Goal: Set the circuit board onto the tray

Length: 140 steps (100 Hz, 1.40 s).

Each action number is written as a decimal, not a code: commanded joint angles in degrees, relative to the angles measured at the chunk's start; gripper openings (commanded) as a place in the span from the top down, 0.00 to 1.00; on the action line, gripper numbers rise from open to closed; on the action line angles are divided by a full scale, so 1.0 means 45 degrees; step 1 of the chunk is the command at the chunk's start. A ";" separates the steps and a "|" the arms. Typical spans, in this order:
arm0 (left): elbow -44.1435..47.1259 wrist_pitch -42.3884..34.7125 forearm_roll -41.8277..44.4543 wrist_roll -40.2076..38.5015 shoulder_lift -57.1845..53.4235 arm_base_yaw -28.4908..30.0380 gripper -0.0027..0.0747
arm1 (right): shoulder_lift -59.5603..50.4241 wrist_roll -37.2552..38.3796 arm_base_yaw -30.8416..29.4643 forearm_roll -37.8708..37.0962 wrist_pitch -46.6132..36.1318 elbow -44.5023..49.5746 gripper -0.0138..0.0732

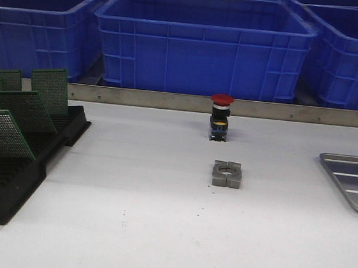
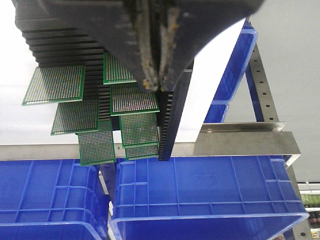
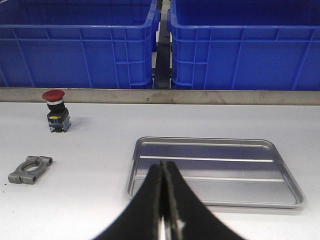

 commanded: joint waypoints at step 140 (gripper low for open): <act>-0.5082 0.3184 -0.0420 -0.0070 0.3397 0.0051 0.99 | -0.0236 -0.0018 0.0011 -0.0178 -0.0943 0.0017 0.91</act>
